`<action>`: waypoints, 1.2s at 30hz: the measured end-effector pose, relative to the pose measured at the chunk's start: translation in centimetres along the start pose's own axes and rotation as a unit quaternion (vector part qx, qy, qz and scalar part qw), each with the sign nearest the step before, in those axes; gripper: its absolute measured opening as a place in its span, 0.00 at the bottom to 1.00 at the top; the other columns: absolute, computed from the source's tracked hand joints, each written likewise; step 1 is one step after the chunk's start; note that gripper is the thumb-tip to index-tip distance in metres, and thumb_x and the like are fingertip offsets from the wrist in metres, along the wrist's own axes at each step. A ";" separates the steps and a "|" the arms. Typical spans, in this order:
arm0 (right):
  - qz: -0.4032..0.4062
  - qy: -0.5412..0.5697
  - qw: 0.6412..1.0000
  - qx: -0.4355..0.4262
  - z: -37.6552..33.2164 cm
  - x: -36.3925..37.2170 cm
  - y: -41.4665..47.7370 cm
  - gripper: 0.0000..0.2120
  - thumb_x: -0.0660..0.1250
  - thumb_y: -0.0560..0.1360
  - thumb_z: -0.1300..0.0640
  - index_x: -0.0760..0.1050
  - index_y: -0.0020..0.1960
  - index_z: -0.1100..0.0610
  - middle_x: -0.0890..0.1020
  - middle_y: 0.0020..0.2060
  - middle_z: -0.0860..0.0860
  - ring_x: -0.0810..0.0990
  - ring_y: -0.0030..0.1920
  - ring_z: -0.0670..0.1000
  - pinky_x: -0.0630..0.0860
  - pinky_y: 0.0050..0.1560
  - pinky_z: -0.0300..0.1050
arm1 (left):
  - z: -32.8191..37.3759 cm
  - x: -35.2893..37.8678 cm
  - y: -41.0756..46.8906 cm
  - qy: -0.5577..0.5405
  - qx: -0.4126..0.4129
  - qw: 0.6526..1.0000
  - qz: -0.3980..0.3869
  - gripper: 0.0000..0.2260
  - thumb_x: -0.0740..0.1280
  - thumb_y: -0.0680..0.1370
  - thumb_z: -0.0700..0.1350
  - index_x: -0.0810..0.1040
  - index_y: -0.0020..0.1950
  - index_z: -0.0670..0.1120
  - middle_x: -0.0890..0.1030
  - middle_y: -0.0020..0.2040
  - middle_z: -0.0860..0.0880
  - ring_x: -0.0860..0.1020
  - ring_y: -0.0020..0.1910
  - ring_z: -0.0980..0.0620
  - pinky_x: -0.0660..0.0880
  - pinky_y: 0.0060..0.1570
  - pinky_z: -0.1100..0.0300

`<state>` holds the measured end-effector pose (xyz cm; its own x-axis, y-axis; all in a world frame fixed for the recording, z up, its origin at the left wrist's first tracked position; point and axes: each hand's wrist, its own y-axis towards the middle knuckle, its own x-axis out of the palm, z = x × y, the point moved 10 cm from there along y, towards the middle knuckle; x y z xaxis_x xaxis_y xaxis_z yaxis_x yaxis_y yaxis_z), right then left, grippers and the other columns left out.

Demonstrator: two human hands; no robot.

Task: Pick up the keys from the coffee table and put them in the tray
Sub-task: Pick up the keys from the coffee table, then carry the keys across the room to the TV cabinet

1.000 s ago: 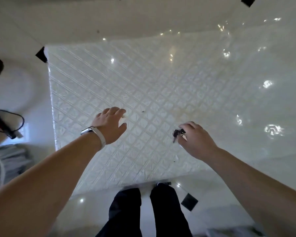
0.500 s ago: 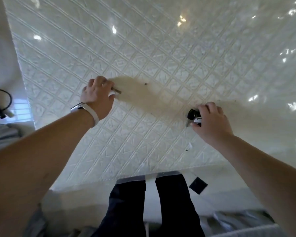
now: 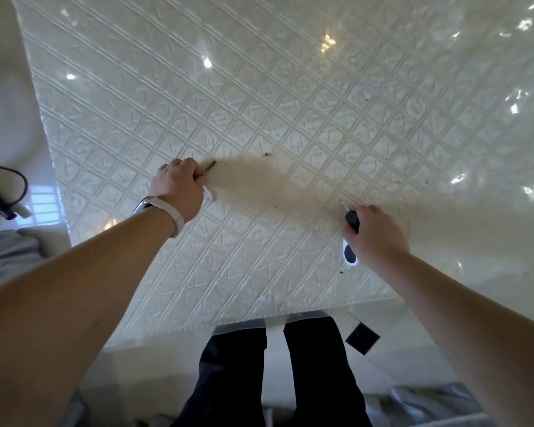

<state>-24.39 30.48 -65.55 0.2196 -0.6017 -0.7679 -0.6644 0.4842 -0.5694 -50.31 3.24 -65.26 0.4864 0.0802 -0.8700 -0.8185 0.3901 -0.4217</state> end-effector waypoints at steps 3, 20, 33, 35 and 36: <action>-0.007 0.082 0.996 0.017 -0.2 0.1 -0.6 0.08 0.61 0.72 0.54 0.63 0.36 0.48 0.74 0.33 0.47 0.73 0.31 0.51 0.61 0.27 0.44 | -0.4 0.2 -0.9 -0.058 -0.012 0.998 -0.001 0.03 0.63 0.76 0.49 0.74 0.44 0.51 0.76 0.44 0.49 0.73 0.42 0.47 0.67 0.40 0.54; 0.026 0.455 0.883 0.115 -3.2 -13.5 -12.0 0.06 0.67 0.66 0.51 0.76 0.39 0.53 0.81 0.33 0.52 0.83 0.35 0.54 0.80 0.40 0.60 | 15.8 -9.8 -13.0 -0.518 0.017 0.851 -0.085 0.03 0.66 0.73 0.42 0.76 0.40 0.49 0.85 0.39 0.52 0.84 0.43 0.47 0.79 0.43 0.57; 0.145 0.701 0.689 0.110 -4.7 -31.0 -27.8 0.04 0.68 0.63 0.60 0.75 0.36 0.61 0.75 0.39 0.60 0.76 0.30 0.54 0.77 0.37 0.49 | 32.1 -29.8 -19.8 -0.396 0.254 0.879 -0.070 0.06 0.71 0.72 0.47 0.77 0.37 0.55 0.80 0.31 0.58 0.73 0.27 0.60 0.71 0.26 0.66; 0.175 0.714 0.671 0.098 -4.5 -32.7 -30.3 0.03 0.68 0.66 0.62 0.75 0.36 0.61 0.74 0.39 0.60 0.75 0.31 0.54 0.77 0.37 0.49 | 34.1 -31.6 -21.7 -0.392 0.283 0.871 -0.082 0.05 0.71 0.72 0.46 0.78 0.37 0.54 0.81 0.32 0.59 0.75 0.29 0.60 0.70 0.27 0.70; 0.192 0.718 0.662 0.095 -4.3 -33.5 -31.4 0.03 0.67 0.67 0.62 0.74 0.36 0.61 0.73 0.38 0.60 0.74 0.31 0.54 0.77 0.37 0.48 | 35.1 -32.2 -22.6 -0.391 0.295 0.867 -0.089 0.05 0.71 0.72 0.45 0.79 0.38 0.53 0.82 0.34 0.58 0.77 0.30 0.59 0.71 0.29 0.70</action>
<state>-13.94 32.71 -20.71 -0.9358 -0.3286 0.1273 -0.3428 0.7651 -0.5451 -36.78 24.02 -18.72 0.8361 0.4782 -0.2687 -0.5226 0.8433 -0.1255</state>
